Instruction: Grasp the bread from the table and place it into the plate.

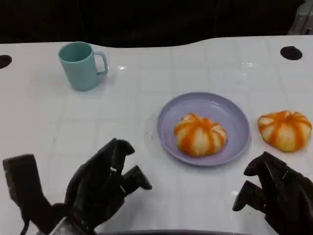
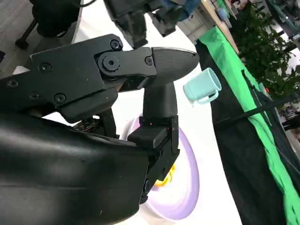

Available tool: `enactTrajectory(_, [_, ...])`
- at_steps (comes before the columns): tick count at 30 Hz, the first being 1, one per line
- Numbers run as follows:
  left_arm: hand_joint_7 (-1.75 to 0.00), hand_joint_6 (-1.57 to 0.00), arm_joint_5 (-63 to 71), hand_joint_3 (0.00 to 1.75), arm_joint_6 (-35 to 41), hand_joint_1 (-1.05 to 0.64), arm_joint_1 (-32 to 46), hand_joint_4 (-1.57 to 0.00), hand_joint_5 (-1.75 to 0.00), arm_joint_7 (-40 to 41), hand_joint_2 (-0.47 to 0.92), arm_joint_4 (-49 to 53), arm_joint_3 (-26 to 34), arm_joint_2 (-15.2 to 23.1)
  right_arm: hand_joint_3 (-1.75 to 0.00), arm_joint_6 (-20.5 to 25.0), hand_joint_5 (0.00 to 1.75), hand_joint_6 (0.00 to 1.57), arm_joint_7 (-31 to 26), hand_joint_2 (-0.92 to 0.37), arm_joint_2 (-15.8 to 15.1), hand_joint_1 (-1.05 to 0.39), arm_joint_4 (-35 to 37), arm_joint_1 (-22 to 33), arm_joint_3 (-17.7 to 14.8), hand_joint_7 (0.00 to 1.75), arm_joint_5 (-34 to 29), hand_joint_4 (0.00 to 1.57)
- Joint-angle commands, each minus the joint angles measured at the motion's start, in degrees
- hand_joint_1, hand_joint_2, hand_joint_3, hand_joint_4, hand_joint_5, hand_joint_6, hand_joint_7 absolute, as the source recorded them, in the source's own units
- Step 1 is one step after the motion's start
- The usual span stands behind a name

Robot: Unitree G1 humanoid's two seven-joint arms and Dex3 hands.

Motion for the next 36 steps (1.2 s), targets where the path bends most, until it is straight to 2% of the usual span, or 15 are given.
enactTrajectory(1, [-1.67,-0.48,0.13,0.56,-1.11,-0.54,1.74,-0.71,-1.75,0.61,0.92,-1.06,-0.06,1.19,-0.29,0.58,1.75,0.55,-0.42,-0.92,-0.18,-0.46,-1.1,0.25,-0.68,1.57,1.14,0.65])
enactTrajectory(7, [-1.66,-0.48,0.19,0.5,-2.08,-0.55,3.63,-0.7,-1.75,1.7,0.92,-1.51,0.18,0.93,-0.29,0.89,1.75,0.54,-0.52,-0.92,-0.88,-0.48,-1.69,0.34,-0.73,1.57,1.05,0.64])
enactTrajectory(15, [-1.66,-0.5,0.58,0.51,-3.7,-0.55,4.22,-0.71,-1.75,1.64,0.92,-1.28,-0.8,1.19,-0.29,1.22,1.75,0.53,-0.54,-0.92,-1.07,-0.48,-1.79,0.45,-1.31,1.58,1.53,0.63])
enactTrajectory(36, [-1.67,-0.53,0.63,0.5,-4.95,-0.56,3.13,-0.74,-1.75,1.68,0.92,-0.01,-1.19,1.92,-0.27,-1.23,1.75,0.54,1.1,-0.92,-1.38,-0.51,-0.3,0.56,-1.18,1.58,0.94,0.65])
